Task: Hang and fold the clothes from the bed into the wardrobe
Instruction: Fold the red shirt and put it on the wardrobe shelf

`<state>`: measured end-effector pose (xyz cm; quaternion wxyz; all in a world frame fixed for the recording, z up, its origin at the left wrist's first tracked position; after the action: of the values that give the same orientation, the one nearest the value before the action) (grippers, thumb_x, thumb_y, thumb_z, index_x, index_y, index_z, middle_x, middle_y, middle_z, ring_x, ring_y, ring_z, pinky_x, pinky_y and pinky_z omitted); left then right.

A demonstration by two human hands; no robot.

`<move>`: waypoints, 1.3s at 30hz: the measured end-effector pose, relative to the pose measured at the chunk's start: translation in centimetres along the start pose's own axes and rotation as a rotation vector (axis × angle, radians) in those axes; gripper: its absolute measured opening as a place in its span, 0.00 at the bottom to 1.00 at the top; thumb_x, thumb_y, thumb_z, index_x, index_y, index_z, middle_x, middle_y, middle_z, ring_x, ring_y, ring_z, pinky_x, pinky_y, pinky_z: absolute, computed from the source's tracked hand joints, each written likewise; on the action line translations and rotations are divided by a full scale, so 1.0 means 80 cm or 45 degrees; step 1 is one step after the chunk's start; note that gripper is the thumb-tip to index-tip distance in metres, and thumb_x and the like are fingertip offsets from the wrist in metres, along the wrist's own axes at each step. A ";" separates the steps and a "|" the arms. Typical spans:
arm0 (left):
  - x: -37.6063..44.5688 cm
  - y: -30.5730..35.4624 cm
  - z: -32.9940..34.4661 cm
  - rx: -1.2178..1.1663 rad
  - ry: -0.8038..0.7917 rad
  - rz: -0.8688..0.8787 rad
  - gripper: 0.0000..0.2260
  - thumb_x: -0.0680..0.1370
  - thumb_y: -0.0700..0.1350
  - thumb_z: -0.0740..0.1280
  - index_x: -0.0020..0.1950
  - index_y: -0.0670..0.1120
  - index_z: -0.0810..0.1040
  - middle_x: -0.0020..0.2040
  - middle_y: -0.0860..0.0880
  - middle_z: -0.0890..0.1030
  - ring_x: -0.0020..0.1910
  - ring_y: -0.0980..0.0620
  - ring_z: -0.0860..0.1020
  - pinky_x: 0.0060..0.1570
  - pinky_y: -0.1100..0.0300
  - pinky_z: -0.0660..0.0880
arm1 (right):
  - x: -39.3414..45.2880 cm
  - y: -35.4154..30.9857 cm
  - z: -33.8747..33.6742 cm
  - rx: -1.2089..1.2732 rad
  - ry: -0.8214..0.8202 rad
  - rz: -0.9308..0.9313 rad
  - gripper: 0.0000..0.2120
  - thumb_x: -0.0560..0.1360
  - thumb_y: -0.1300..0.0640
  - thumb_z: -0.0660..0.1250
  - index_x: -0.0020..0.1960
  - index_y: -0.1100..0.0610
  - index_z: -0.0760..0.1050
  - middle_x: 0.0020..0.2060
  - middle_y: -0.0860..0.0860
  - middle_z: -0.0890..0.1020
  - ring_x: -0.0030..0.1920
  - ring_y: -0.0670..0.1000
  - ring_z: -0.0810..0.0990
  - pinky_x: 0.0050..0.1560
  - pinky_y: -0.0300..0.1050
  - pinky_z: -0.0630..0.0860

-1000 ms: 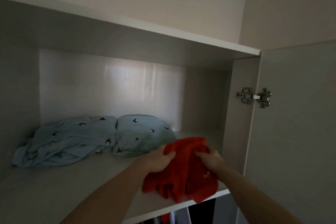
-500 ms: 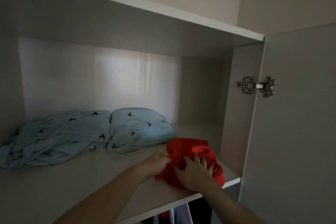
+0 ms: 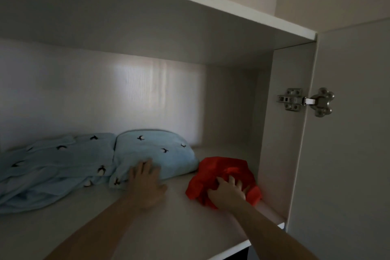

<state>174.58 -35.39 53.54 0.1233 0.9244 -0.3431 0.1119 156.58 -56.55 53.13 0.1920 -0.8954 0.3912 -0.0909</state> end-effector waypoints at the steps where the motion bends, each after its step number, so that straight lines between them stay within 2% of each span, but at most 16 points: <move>1: 0.000 -0.012 0.011 0.016 -0.007 -0.018 0.36 0.77 0.67 0.54 0.83 0.58 0.54 0.85 0.49 0.44 0.83 0.44 0.42 0.80 0.42 0.40 | 0.012 -0.001 0.001 0.020 -0.010 0.000 0.35 0.73 0.37 0.60 0.80 0.41 0.60 0.81 0.56 0.55 0.79 0.67 0.51 0.78 0.63 0.53; 4: 0.002 -0.033 0.032 -0.062 0.049 -0.054 0.41 0.69 0.72 0.44 0.82 0.62 0.54 0.84 0.53 0.43 0.83 0.49 0.40 0.80 0.46 0.36 | 0.054 -0.003 0.004 0.028 -0.025 -0.026 0.35 0.73 0.38 0.60 0.79 0.40 0.61 0.80 0.55 0.56 0.78 0.67 0.54 0.78 0.61 0.54; 7: 0.007 -0.034 0.039 -0.049 0.078 -0.032 0.44 0.66 0.73 0.41 0.82 0.63 0.53 0.84 0.55 0.43 0.83 0.51 0.40 0.79 0.49 0.34 | 0.100 0.002 0.000 -0.024 -0.035 -0.108 0.31 0.76 0.36 0.59 0.79 0.37 0.61 0.81 0.54 0.57 0.79 0.66 0.55 0.78 0.62 0.50; 11: 0.007 -0.036 0.043 -0.093 0.126 -0.023 0.39 0.71 0.73 0.46 0.82 0.64 0.54 0.84 0.56 0.43 0.82 0.52 0.40 0.78 0.51 0.31 | 0.160 0.008 -0.008 -0.076 -0.072 -0.218 0.27 0.78 0.35 0.63 0.77 0.36 0.66 0.81 0.51 0.60 0.80 0.62 0.57 0.80 0.60 0.48; 14: 0.008 -0.040 0.043 -0.099 0.101 -0.021 0.34 0.77 0.69 0.54 0.82 0.64 0.52 0.84 0.57 0.41 0.82 0.54 0.37 0.78 0.52 0.30 | 0.194 0.010 -0.016 -0.016 -0.055 -0.314 0.25 0.77 0.39 0.69 0.74 0.41 0.73 0.79 0.51 0.66 0.79 0.57 0.62 0.80 0.53 0.55; 18: 0.008 -0.039 0.042 -0.079 0.108 -0.016 0.32 0.79 0.67 0.58 0.81 0.64 0.53 0.84 0.58 0.42 0.82 0.54 0.37 0.78 0.51 0.31 | 0.227 0.009 -0.020 0.019 -0.078 -0.374 0.26 0.77 0.42 0.71 0.73 0.47 0.75 0.78 0.51 0.68 0.78 0.55 0.65 0.76 0.45 0.58; 23: 0.004 -0.038 0.038 -0.102 0.124 -0.010 0.31 0.79 0.67 0.60 0.81 0.65 0.55 0.83 0.59 0.44 0.82 0.55 0.39 0.78 0.53 0.33 | 0.257 -0.004 -0.018 -0.027 -0.132 -0.423 0.28 0.77 0.40 0.71 0.74 0.47 0.73 0.79 0.50 0.67 0.79 0.55 0.64 0.79 0.51 0.58; 27: 0.006 -0.040 0.039 -0.115 0.127 -0.022 0.31 0.78 0.67 0.60 0.80 0.66 0.56 0.83 0.61 0.44 0.81 0.58 0.38 0.77 0.55 0.33 | 0.272 -0.015 -0.025 -0.042 -0.229 -0.453 0.28 0.76 0.38 0.70 0.74 0.44 0.73 0.76 0.51 0.71 0.74 0.55 0.71 0.75 0.48 0.66; 30: 0.006 -0.041 0.039 -0.128 0.117 -0.027 0.31 0.77 0.68 0.58 0.79 0.67 0.56 0.83 0.62 0.44 0.81 0.58 0.38 0.78 0.54 0.35 | 0.275 -0.017 -0.025 -0.027 -0.256 -0.442 0.28 0.76 0.39 0.70 0.75 0.45 0.72 0.78 0.51 0.69 0.76 0.56 0.68 0.76 0.49 0.63; 32: 0.005 -0.040 0.037 -0.110 0.117 -0.030 0.30 0.77 0.68 0.58 0.79 0.67 0.56 0.83 0.62 0.44 0.81 0.58 0.39 0.79 0.54 0.35 | 0.273 -0.020 -0.022 -0.061 -0.230 -0.449 0.28 0.78 0.41 0.68 0.76 0.46 0.71 0.80 0.52 0.64 0.79 0.57 0.62 0.79 0.53 0.57; 34: 0.003 -0.037 0.034 -0.100 0.127 -0.034 0.30 0.78 0.66 0.60 0.79 0.67 0.57 0.83 0.62 0.46 0.82 0.57 0.40 0.79 0.54 0.36 | 0.263 -0.022 -0.019 -0.082 -0.114 -0.437 0.28 0.78 0.42 0.66 0.77 0.44 0.69 0.82 0.51 0.59 0.82 0.57 0.55 0.81 0.61 0.49; 36: 0.003 -0.035 0.031 -0.112 0.121 -0.040 0.30 0.78 0.65 0.61 0.79 0.66 0.57 0.83 0.61 0.46 0.82 0.57 0.41 0.79 0.54 0.37 | 0.246 -0.022 -0.017 -0.011 0.063 -0.373 0.28 0.78 0.44 0.64 0.78 0.44 0.66 0.82 0.51 0.57 0.82 0.57 0.52 0.80 0.66 0.45; 39: 0.003 -0.034 0.029 -0.107 0.099 -0.047 0.30 0.78 0.66 0.61 0.79 0.66 0.57 0.83 0.60 0.46 0.82 0.56 0.41 0.79 0.53 0.37 | 0.216 -0.012 0.000 -0.003 0.122 -0.297 0.28 0.82 0.41 0.54 0.81 0.45 0.60 0.83 0.51 0.55 0.82 0.57 0.50 0.80 0.67 0.43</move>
<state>176.81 -34.26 50.98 0.1774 0.9195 -0.3254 0.1308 168.95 -68.63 53.75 0.1601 -0.9298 0.2931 -0.1547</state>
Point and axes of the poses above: each hand's wrist, its own x-axis towards the middle knuckle, its own z-axis out of the palm, y = z × x, the point moved 4 cm from there along x, towards the middle knuckle
